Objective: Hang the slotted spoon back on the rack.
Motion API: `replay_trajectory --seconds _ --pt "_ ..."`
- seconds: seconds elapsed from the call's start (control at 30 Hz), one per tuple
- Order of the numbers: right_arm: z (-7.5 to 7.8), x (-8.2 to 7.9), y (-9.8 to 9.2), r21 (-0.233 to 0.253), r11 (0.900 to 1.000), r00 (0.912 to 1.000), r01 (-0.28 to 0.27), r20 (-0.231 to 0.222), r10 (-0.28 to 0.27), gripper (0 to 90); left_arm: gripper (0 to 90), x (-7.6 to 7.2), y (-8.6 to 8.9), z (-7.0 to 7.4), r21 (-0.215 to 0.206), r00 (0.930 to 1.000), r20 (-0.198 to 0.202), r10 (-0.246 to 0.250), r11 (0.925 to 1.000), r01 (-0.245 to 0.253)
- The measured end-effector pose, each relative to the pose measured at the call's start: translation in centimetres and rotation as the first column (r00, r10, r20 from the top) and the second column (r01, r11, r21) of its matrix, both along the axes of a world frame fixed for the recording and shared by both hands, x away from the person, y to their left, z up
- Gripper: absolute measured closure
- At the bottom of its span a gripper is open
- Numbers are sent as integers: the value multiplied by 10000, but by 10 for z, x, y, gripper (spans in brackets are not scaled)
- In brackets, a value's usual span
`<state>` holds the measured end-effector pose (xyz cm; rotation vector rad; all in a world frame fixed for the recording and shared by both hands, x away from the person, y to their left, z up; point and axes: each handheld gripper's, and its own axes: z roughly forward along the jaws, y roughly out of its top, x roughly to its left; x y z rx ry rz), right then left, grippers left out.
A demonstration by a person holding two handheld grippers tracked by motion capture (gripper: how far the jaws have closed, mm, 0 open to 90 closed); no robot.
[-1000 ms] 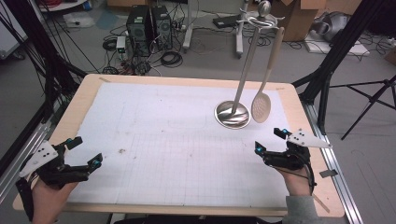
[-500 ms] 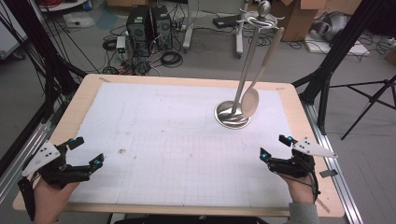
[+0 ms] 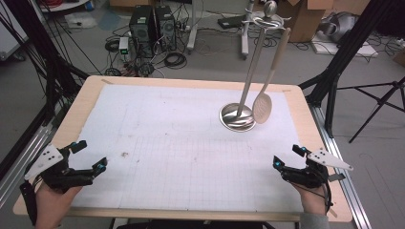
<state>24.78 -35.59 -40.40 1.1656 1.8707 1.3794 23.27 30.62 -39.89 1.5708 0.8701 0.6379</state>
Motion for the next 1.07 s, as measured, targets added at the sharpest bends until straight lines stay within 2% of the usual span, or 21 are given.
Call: replay_trajectory --seconds 0.1,0.4,0.5,0.53,0.63,0.77,1.07 --pt "-2 -2 -2 116 9999 9999 43 -108 -42 108 21 1 1 -1 14 10000 -46 11 10000 -11" --pt "-7 -7 -12 332 9988 9994 348 14 -349 108 21 2 4 -4 33 9999 -137 103 9999 -103" --pt "-10 -11 -15 628 9965 9984 548 115 -556 109 21 3 4 -6 28 9997 -196 156 9999 -156" --pt "-11 -11 -16 634 9961 9978 613 222 -628 108 21 3 5 -7 36 9996 -210 193 9998 -192" --pt "-15 -13 -17 690 9946 9968 774 136 -785 109 21 3 8 -9 88 9992 -241 326 9994 -324" --pt "-21 -16 -19 658 9940 9960 879 94 -887 109 21 5 15 -16 -57 9973 -344 655 9978 -657" --pt "-22 -14 -17 557 9938 9953 959 112 -967 108 21 7 17 -26 -31 9941 -601 904 9959 -908"
